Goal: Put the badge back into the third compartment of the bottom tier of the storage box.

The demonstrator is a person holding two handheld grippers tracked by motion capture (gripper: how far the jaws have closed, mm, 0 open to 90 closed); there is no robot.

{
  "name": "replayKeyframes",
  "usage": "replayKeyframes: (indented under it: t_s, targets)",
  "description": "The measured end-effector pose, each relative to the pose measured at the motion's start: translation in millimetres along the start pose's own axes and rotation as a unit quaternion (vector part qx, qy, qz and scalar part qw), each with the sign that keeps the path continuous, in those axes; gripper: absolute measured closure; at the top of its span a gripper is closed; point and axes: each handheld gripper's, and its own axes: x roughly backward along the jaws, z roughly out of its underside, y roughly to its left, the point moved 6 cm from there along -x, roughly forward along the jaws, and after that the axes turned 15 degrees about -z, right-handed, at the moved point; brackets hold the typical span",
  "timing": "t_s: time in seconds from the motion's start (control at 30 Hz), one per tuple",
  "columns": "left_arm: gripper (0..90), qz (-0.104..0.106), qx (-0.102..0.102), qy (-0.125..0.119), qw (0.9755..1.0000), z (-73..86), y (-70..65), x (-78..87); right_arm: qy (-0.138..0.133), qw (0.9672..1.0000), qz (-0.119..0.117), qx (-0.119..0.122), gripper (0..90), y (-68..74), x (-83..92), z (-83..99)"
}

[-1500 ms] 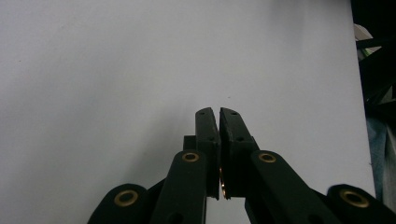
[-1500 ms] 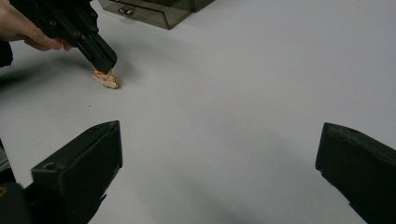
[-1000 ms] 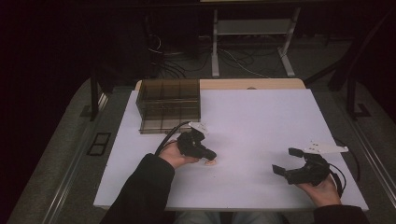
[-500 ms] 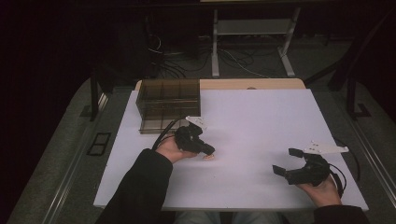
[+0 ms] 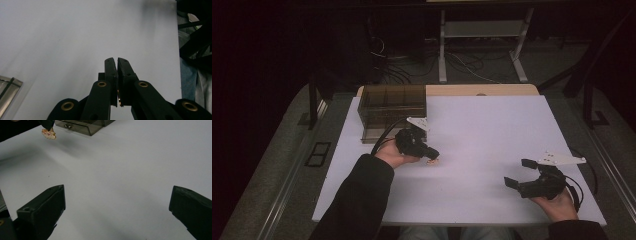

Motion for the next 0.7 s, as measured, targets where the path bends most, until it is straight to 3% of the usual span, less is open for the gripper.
replayKeyframes:
  t_s: [0.7]
  targets:
    - [86.6,-0.029,0.013,-0.017,0.9993,-12.7,26.6,26.0,0.000,1.0000,0.001,0.001,0.3,0.1,1.1,0.4]
